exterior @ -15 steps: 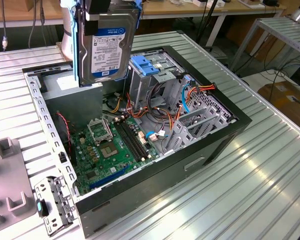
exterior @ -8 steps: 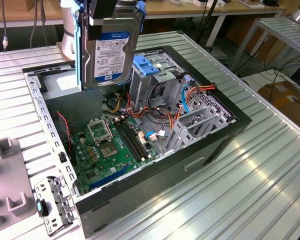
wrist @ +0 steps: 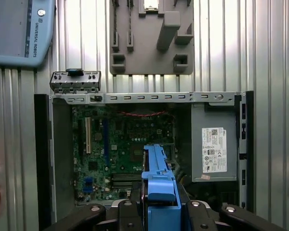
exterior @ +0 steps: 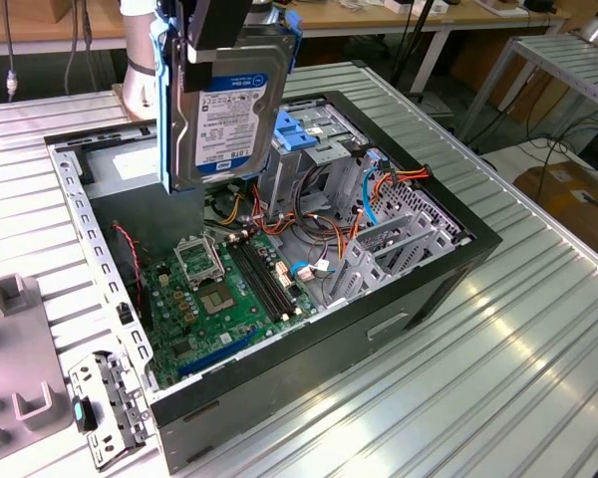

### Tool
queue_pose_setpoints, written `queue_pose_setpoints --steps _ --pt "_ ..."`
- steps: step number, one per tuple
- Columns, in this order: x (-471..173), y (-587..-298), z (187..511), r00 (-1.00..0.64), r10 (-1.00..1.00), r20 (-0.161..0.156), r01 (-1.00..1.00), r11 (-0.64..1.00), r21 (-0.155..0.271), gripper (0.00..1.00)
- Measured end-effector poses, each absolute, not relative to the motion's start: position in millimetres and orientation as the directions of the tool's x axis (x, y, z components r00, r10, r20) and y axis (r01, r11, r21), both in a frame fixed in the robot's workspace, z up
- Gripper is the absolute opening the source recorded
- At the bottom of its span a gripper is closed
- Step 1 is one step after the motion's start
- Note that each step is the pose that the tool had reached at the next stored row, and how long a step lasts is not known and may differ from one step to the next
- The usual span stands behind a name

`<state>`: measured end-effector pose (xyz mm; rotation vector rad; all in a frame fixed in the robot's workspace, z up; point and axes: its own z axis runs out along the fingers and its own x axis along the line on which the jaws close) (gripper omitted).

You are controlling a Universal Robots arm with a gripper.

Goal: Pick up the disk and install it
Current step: 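Insert the disk into the insertion slot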

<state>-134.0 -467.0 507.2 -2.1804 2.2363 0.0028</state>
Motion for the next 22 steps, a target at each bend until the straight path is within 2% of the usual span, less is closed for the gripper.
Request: queue_pose_setpoints --steps 12,22 --pt "-133.3 -502.5 507.0 -0.025 -1.0 -0.014 -1.0 0.025 -0.012 0.37" --pt "-108.2 -506.7 506.0 -0.025 -1.0 -0.014 -1.0 0.025 -0.012 0.37"
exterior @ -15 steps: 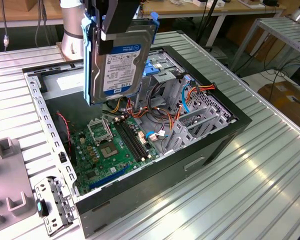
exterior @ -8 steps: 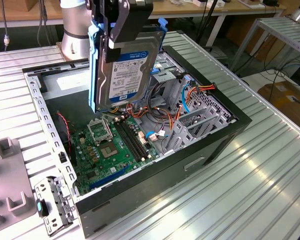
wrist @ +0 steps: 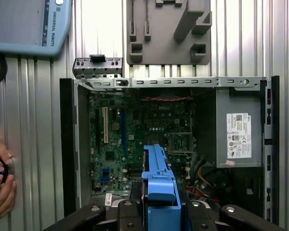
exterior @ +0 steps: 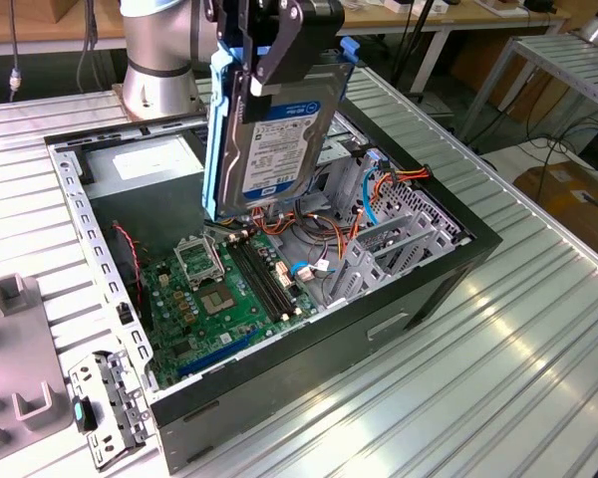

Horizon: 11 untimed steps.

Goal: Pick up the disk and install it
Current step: 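Insert the disk into the insertion slot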

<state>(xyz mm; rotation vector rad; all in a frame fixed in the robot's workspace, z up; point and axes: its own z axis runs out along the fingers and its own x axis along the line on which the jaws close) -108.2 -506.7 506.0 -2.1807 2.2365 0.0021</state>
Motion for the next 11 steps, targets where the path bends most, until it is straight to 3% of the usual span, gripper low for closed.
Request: queue_pose_setpoints --steps 11 --pt "-106.5 -510.8 505.2 -0.025 -1.0 -0.011 -1.0 0.025 -0.018 0.37"
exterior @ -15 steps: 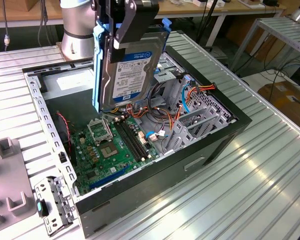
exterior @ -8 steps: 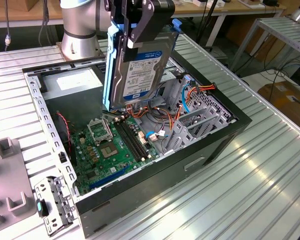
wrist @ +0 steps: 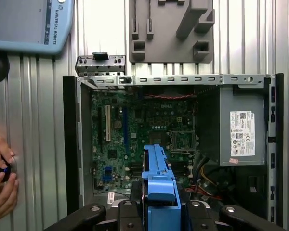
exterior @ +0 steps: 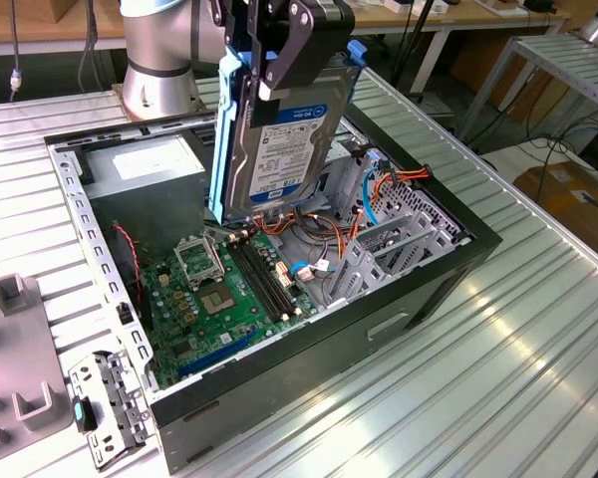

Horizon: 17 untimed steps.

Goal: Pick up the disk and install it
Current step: 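Insert the disk into the insertion slot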

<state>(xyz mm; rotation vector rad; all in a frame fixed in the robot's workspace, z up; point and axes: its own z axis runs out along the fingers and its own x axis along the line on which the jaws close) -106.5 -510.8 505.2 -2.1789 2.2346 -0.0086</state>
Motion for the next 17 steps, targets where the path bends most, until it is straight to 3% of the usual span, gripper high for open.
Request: queue_pose_setpoints --steps 17 --pt "-88.1 -528.4 499.8 -0.025 -1.0 -0.011 -0.999 0.025 -0.029 0.37"
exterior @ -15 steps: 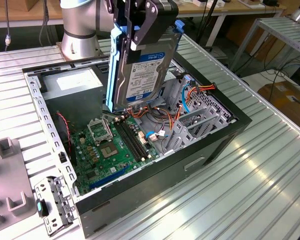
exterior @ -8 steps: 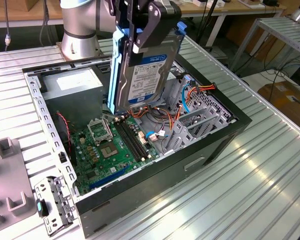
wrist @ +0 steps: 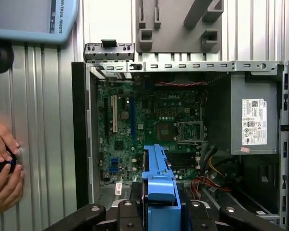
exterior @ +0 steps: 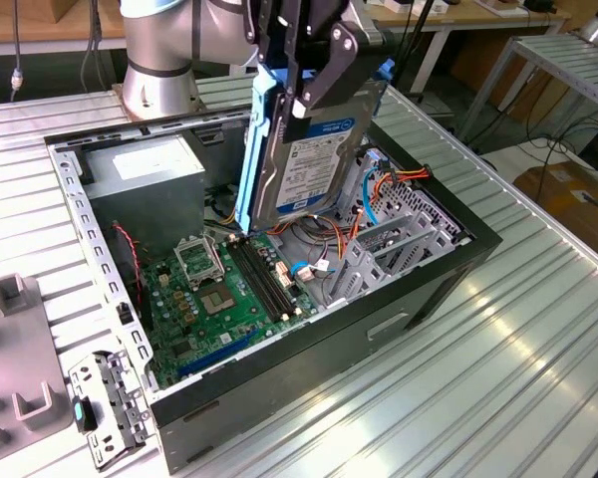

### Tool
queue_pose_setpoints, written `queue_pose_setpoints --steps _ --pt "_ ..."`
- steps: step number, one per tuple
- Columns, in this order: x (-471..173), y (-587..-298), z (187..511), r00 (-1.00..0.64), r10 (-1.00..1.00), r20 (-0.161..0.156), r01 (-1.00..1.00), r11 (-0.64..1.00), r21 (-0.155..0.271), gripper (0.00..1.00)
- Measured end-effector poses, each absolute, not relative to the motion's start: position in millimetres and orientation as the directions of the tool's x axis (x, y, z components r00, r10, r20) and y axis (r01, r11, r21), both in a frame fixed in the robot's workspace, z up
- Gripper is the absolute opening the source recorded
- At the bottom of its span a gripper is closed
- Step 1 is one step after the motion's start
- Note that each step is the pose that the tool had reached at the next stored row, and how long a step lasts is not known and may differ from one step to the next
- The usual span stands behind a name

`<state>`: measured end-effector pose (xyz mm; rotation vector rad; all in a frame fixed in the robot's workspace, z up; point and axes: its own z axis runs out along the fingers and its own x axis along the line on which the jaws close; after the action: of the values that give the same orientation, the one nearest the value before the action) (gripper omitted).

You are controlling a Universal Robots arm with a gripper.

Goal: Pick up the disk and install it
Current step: 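Insert the disk into the insertion slot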

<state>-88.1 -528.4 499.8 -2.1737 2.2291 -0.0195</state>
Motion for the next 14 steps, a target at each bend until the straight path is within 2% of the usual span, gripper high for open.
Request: queue_pose_setpoints --steps 14 --pt "-55.5 -530.4 496.2 -0.025 -1.0 -0.011 -0.999 0.025 -0.029 0.37"
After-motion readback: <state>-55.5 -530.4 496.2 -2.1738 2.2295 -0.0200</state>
